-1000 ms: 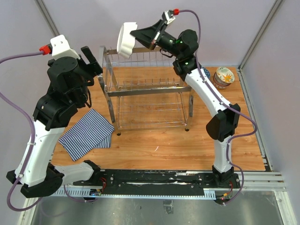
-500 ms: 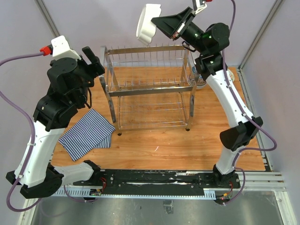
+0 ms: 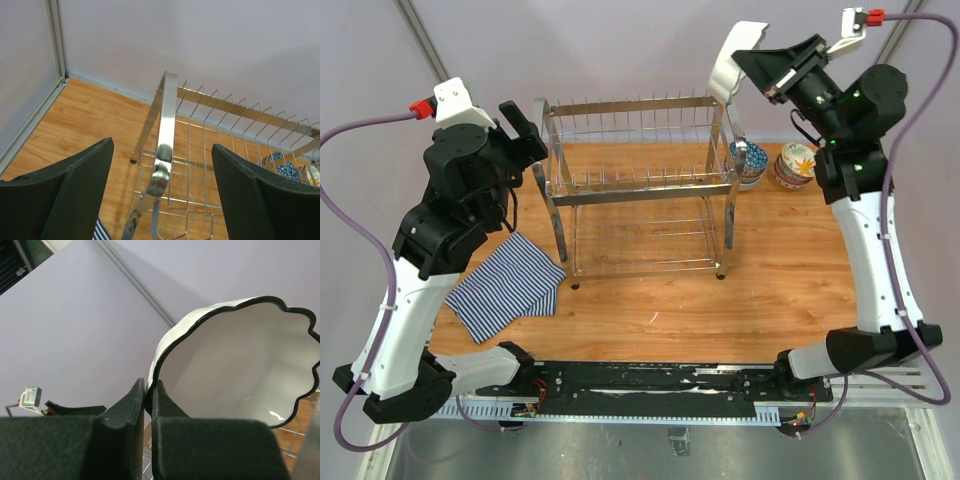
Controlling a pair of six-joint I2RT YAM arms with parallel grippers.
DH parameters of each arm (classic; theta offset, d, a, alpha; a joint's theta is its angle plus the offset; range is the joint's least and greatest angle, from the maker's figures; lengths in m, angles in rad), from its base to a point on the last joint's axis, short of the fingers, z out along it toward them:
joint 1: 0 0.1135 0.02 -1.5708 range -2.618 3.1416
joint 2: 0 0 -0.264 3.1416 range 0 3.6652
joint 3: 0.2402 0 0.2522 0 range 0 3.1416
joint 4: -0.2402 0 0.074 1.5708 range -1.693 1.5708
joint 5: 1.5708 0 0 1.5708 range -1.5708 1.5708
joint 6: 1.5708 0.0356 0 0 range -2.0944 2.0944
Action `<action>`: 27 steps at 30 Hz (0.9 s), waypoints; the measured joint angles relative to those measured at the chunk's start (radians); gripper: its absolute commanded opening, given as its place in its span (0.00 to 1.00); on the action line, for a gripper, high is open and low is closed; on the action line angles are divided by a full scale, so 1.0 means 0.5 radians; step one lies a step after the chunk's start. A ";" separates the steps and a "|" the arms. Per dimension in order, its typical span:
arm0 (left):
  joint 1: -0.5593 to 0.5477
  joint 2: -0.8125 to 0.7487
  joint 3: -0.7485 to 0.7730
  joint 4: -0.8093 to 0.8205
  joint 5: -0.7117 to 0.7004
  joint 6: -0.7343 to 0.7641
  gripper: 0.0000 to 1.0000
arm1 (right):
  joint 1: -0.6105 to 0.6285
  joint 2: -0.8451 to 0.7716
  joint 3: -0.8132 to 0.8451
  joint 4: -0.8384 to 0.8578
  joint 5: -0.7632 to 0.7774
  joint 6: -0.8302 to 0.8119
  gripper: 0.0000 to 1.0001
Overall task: Unload the bowls from the dish rack
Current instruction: Place the bowl at the center of the board.
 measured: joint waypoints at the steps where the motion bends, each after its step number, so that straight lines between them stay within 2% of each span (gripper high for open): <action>1: 0.001 0.000 -0.001 0.000 0.005 -0.002 0.84 | -0.035 -0.040 -0.012 -0.043 0.018 -0.035 0.01; 7: 0.001 0.000 -0.002 0.000 0.028 -0.005 0.84 | -0.200 -0.282 -0.108 -0.242 0.139 -0.195 0.01; 12: 0.002 0.000 -0.002 -0.027 0.053 -0.016 0.86 | -0.275 -0.417 -0.118 -0.608 0.311 -0.378 0.01; 20: 0.002 0.008 0.072 -0.126 0.110 -0.063 0.87 | -0.404 -0.439 -0.108 -1.340 0.626 -0.600 0.01; 27: 0.002 -0.004 0.072 -0.198 0.182 -0.120 0.90 | -0.436 -0.432 -0.242 -1.708 0.695 -0.776 0.01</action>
